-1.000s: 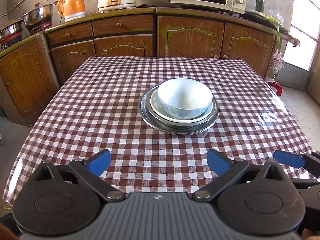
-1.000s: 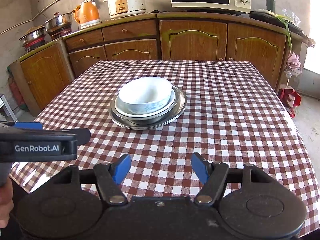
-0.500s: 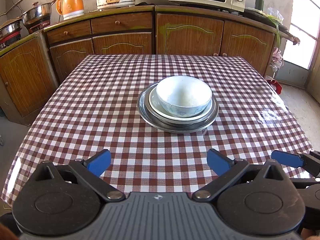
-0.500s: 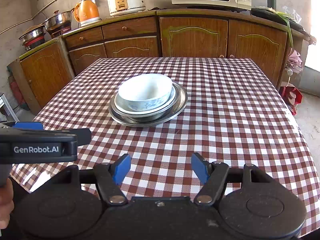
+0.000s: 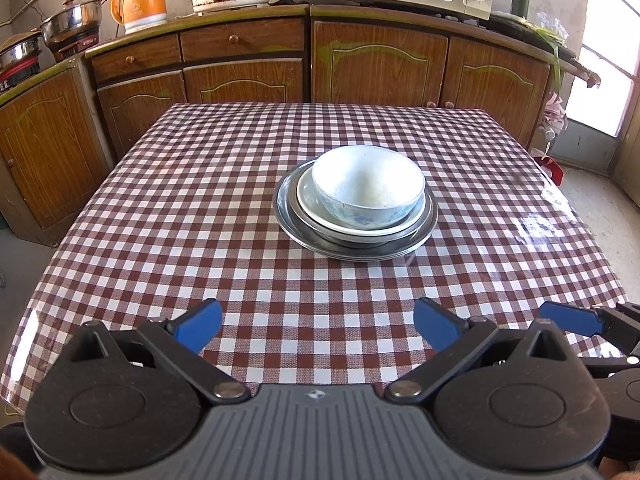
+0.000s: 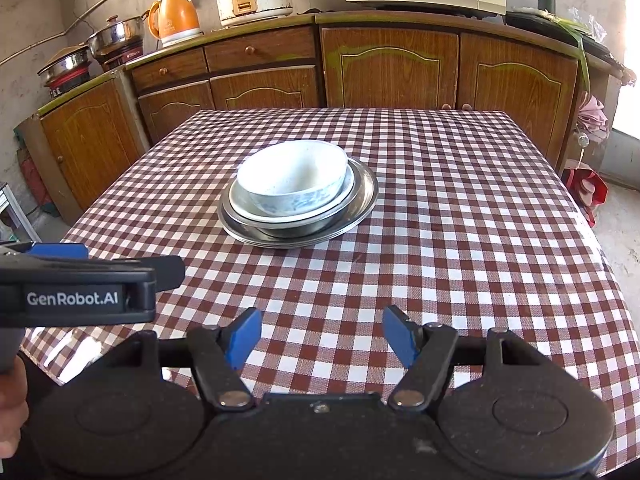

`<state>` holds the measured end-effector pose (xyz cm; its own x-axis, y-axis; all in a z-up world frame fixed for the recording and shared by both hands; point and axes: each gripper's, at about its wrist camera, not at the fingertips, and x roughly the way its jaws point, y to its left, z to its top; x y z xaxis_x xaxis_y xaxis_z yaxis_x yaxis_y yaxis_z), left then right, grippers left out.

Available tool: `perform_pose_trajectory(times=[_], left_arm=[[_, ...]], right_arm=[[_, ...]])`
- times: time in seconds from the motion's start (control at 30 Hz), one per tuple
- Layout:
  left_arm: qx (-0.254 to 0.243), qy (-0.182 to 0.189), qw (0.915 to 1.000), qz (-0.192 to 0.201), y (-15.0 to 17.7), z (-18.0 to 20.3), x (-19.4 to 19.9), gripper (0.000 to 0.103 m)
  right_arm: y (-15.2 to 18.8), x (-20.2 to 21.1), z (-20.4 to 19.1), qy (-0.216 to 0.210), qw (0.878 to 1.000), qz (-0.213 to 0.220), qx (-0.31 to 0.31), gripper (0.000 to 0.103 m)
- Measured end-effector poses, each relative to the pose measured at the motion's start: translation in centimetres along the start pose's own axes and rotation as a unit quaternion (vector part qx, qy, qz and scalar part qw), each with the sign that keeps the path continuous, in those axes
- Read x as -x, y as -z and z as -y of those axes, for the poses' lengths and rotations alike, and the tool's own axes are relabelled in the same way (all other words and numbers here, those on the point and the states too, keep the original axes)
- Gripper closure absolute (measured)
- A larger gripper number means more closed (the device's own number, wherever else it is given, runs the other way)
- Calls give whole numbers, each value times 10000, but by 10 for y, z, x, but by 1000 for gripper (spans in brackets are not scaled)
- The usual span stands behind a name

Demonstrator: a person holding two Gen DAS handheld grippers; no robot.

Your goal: Organize plates and bowls

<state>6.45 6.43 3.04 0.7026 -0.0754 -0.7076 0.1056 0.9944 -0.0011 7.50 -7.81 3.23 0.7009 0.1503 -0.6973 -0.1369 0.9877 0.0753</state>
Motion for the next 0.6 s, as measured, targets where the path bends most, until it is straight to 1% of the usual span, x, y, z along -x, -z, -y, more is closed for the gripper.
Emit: perform_pose_trajectory(times=[0.6], left_arm=[[9,38,10000,-80,1,1,-6,0]], right_arm=[[0,-6,-1,-31,9999,-106,-16,23]])
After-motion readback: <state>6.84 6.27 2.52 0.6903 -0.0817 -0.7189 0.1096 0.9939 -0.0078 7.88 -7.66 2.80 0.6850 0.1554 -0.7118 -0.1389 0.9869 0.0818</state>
